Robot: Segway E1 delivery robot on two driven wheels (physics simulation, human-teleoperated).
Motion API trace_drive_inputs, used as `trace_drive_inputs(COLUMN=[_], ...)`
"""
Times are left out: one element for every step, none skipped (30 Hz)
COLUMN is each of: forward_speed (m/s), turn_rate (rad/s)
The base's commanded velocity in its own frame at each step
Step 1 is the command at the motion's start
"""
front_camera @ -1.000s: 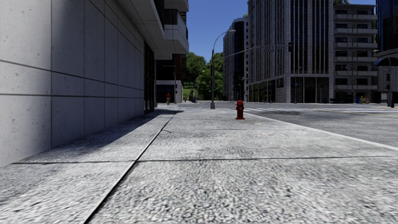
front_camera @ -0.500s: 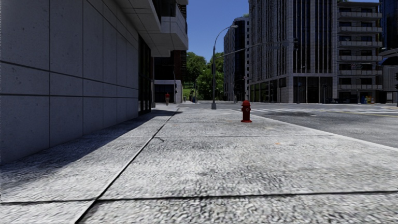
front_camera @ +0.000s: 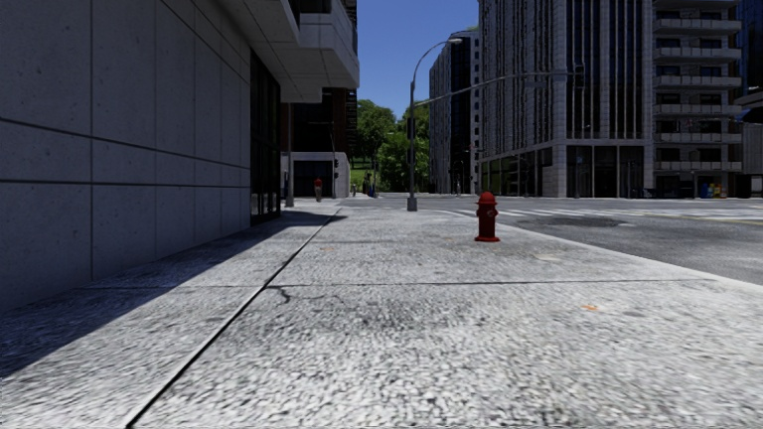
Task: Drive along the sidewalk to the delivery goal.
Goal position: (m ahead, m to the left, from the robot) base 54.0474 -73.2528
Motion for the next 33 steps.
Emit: trace_drive_inputs(forward_speed=[2.00, 2.00, 2.00, 2.00, 2.00, 2.00, 2.00, 2.00, 2.00, 2.00, 2.00, 2.00, 2.00, 2.00, 2.00, 2.00, 2.00, 2.00, 2.00, 2.00, 2.00, 2.00, 2.00, 2.00, 2.00, 2.00, 2.00, 2.00, 2.00, 2.00, 2.00, 2.00, 2.00], turn_rate=[0.00, 0.00, 0.00, 0.00, 0.00, 0.00, 0.00, 0.00, 0.00, 0.00, 0.00, 0.00, 0.00, 0.00, 0.00, 0.00, 0.00, 0.00, 0.00, 0.00, 0.00, 0.00, 0.00, 0.00, 0.00, 0.00, 0.00, 0.00, 0.00, 0.00, 0.00, 0.00, 0.00])
